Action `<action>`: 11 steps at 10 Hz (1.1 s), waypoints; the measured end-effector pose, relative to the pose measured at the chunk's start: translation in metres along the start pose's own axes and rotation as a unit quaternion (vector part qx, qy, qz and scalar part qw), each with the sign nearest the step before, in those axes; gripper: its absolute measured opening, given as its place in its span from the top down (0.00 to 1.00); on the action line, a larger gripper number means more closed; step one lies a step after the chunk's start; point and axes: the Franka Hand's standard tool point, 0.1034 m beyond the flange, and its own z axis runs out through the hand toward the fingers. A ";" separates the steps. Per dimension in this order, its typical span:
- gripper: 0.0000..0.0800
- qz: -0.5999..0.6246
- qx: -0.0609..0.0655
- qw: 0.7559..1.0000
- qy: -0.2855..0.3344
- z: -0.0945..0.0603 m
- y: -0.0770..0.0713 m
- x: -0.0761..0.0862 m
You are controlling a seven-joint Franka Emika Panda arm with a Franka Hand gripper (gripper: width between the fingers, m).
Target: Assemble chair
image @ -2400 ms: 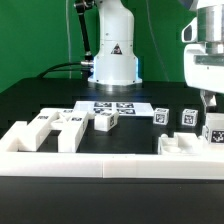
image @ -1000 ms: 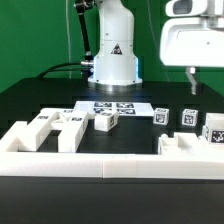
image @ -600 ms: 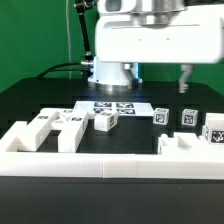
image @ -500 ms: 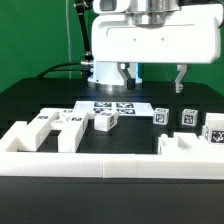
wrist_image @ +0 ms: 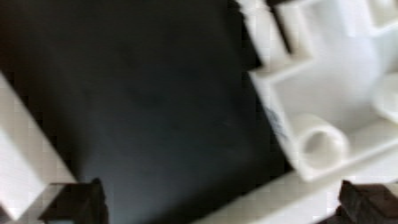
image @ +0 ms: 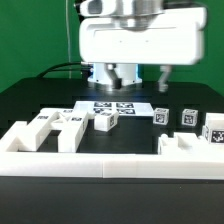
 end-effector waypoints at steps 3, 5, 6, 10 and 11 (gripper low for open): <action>0.19 -0.006 -0.011 1.000 0.002 0.013 0.055 0.000; 0.19 -0.010 -0.011 1.000 0.002 0.012 0.051 0.000; 0.19 -0.010 -0.011 1.000 0.002 0.012 0.052 0.000; 0.19 0.021 -0.016 1.000 0.000 0.037 0.078 -0.042; 0.19 0.020 -0.016 1.000 0.001 0.036 0.076 -0.039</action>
Offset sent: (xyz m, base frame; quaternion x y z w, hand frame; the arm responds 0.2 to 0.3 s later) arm 0.0000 0.0000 0.0000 0.0000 0.0000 0.0000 1.0000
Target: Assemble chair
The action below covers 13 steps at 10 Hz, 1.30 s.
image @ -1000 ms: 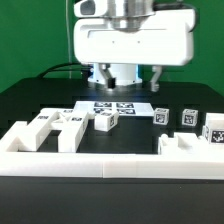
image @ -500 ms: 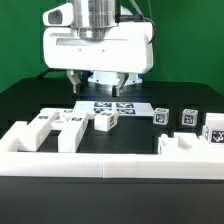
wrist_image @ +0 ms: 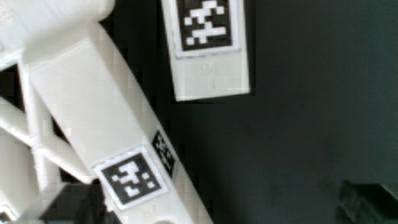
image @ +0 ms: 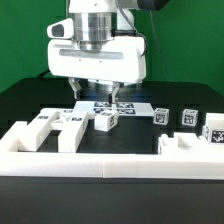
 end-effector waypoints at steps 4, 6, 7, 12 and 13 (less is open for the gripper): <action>0.19 -0.010 0.002 0.999 -0.048 -0.002 -0.004 -0.005; 0.19 -0.023 0.003 0.997 -0.071 -0.003 -0.010 -0.007; 0.19 -0.019 0.002 0.995 -0.097 -0.004 -0.008 -0.008; 0.19 -0.011 -0.007 0.982 -0.188 0.001 -0.005 -0.013; 0.19 -0.012 -0.008 0.979 -0.201 0.001 -0.007 -0.014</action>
Offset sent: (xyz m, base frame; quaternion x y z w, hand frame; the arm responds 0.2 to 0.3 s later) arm 0.0095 0.0097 0.0065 0.0138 -0.1219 -0.0438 0.9915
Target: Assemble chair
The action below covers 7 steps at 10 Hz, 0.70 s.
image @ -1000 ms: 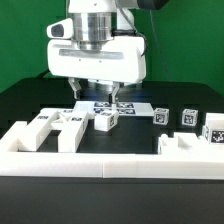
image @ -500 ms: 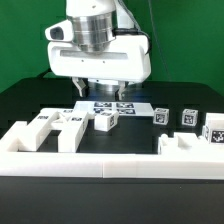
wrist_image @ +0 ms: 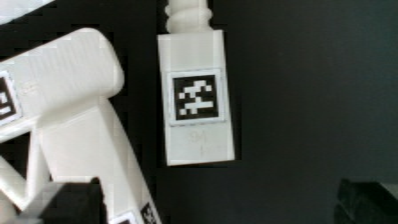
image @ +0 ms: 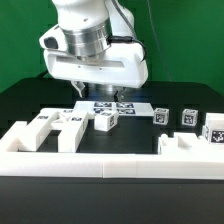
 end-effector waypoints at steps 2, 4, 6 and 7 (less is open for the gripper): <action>0.19 -0.002 -0.005 0.999 -0.038 0.001 -0.004 -0.003; 0.19 0.003 -0.008 0.997 -0.072 0.004 0.001 -0.005; 0.19 -0.001 -0.011 0.996 -0.092 0.009 0.004 -0.005; 0.19 -0.008 -0.011 0.994 -0.106 0.012 0.007 -0.005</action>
Offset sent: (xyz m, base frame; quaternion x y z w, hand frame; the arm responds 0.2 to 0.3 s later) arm 0.0000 0.0000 0.0000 0.0000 -0.1197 0.0000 0.9928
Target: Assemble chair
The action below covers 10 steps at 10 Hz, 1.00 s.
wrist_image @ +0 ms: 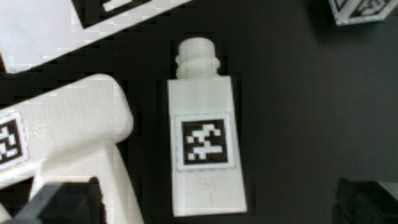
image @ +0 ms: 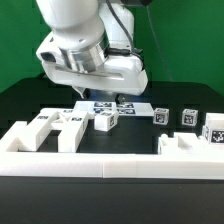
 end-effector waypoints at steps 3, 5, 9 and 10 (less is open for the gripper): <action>0.19 -0.003 0.000 1.000 0.002 0.003 0.001 0.002; 0.19 -0.003 0.000 1.000 -0.001 0.004 0.001 0.002; 0.19 -0.003 -0.002 0.999 -0.034 0.002 0.001 0.005; 0.19 -0.002 -0.002 0.998 -0.062 0.002 0.004 0.004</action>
Offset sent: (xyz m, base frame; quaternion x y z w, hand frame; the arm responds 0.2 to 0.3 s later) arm 0.0000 0.0000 0.0000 0.0000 0.0000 0.0000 1.0000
